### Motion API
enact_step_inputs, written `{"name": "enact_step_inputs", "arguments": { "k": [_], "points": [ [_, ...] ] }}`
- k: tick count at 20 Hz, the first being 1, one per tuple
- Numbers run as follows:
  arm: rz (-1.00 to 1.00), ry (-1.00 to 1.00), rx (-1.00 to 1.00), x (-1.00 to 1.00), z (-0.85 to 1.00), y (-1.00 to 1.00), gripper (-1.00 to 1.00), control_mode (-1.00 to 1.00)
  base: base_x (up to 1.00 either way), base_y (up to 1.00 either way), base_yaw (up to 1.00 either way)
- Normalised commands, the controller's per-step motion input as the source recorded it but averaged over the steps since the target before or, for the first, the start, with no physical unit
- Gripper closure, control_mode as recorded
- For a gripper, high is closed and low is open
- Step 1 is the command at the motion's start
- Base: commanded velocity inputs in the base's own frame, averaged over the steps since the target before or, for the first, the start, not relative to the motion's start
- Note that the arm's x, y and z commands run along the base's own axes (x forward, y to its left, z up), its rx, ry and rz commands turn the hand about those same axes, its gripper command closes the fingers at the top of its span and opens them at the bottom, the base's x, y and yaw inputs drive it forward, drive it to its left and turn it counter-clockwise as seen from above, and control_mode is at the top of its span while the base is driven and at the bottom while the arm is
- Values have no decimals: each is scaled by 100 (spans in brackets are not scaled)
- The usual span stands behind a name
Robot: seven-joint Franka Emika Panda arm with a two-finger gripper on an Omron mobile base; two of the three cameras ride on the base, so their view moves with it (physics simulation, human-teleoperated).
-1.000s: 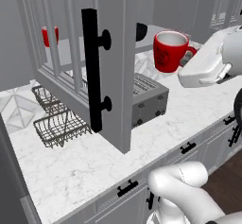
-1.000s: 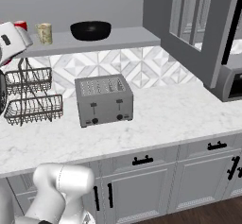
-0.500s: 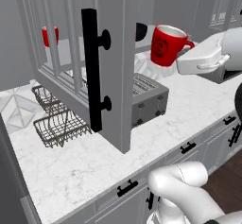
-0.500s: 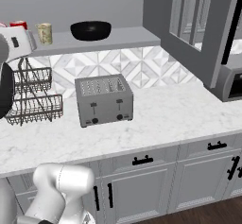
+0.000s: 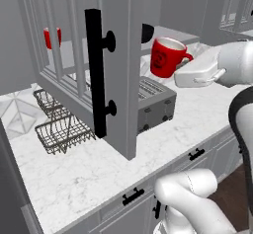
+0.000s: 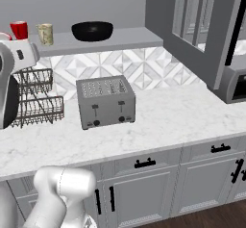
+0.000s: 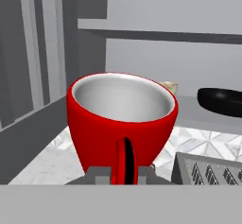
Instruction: Gather all objects into one cabinet and sort the glasses and bowls to opposite sides.
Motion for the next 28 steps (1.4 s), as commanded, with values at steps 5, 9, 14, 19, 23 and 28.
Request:
{"name": "enact_step_inputs", "arguments": {
  "k": [5,9,14,19,23,28],
  "points": [
    [0,0,0,35,0,18,100,-100,0,0,0],
    [0,4,0,43,0,10,100,-100,0,0,0],
    [0,8,0,43,0,15,100,-100,0,0,0],
    [0,6,0,37,0,40,100,-100,0,0,0],
    [0,1,0,32,0,44,100,-100,0,0,0],
    [0,0,0,43,0,14,100,-100,0,0,0]
  ]
}}
